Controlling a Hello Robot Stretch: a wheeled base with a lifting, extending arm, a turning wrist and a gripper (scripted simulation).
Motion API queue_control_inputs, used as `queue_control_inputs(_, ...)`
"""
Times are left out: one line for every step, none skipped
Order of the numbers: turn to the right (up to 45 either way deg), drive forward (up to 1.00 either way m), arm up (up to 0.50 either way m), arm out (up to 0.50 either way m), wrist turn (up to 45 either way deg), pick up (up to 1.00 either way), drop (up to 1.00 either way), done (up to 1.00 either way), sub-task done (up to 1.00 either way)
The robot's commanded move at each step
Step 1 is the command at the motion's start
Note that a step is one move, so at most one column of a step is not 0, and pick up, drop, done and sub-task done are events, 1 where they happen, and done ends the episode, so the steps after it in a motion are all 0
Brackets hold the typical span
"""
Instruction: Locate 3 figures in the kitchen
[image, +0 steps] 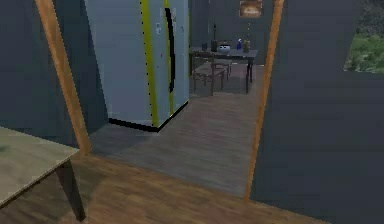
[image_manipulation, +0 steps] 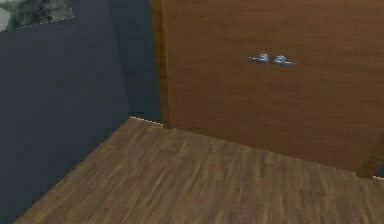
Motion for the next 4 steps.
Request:
queue_control_inputs(3.0,0.0,0.0,0.0,0.0,0.0,0.0,0.0,0.0)
queue_control_inputs(0.0,1.0,0.0,0.0,0.0,0.0,0.0,0.0,0.0)
queue_control_inputs(0.0,0.7,0.0,0.0,0.0,0.0,0.0,0.0,0.0)
queue_control_inputs(21.0,0.0,0.0,0.0,0.0,0.0,0.0,0.0,0.0)
